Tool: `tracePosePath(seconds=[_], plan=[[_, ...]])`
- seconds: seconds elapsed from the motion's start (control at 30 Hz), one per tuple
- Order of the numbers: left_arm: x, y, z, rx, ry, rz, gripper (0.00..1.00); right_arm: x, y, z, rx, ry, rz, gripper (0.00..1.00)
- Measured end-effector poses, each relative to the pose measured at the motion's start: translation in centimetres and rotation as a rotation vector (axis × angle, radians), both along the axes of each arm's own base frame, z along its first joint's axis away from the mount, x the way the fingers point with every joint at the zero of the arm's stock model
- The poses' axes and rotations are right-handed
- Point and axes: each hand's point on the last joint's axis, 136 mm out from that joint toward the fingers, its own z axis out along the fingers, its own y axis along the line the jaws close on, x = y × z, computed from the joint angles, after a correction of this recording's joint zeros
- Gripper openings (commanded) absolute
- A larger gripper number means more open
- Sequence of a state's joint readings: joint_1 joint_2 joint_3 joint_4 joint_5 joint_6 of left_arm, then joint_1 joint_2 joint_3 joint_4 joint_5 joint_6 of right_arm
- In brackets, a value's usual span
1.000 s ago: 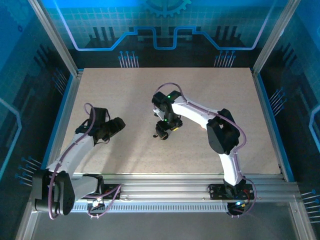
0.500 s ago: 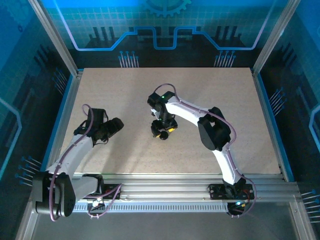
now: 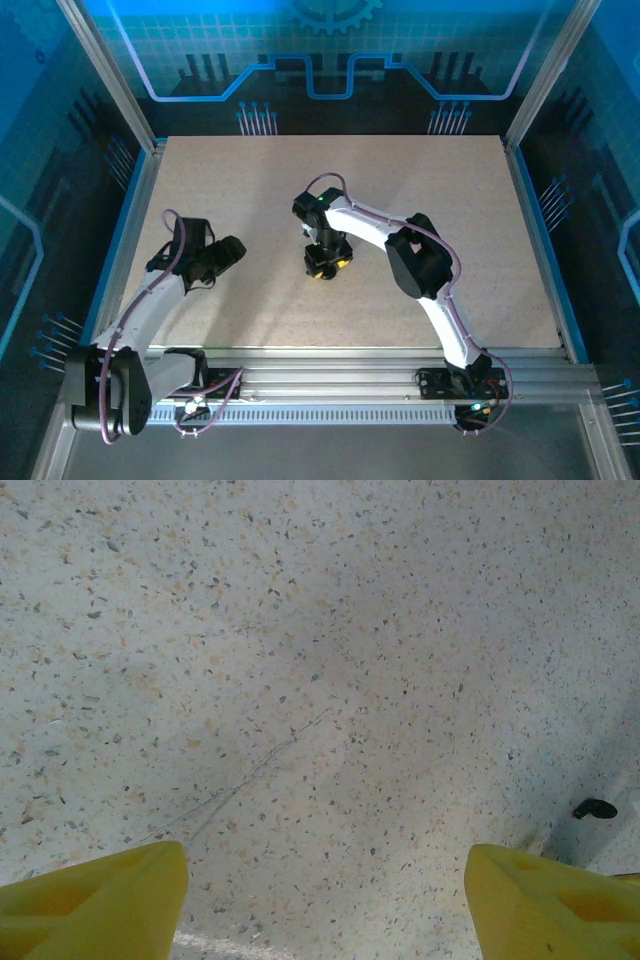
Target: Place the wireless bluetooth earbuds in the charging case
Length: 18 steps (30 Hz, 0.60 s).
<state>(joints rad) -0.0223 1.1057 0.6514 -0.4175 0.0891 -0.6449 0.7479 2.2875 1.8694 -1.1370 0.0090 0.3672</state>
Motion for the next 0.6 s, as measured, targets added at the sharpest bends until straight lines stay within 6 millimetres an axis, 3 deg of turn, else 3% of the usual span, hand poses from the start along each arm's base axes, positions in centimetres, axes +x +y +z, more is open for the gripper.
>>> tracePosePath(seconds=[0.13, 0.27, 0.6], plan=[[0.00, 0.01, -0.01, 0.000, 0.000, 0.000, 0.74, 0.18, -0.17, -0.02, -0.010, -0.010, 0.001, 0.62], [0.01, 0.00, 0.00, 0.000, 0.000, 0.000, 0.74, 0.22, -0.18, -0.09, -0.010, -0.010, -0.004, 0.55], [0.00, 0.01, -0.01, 0.009, -0.002, -0.012, 0.73, 0.22, -0.20, -0.21, -0.011, -0.010, -0.003, 0.53]])
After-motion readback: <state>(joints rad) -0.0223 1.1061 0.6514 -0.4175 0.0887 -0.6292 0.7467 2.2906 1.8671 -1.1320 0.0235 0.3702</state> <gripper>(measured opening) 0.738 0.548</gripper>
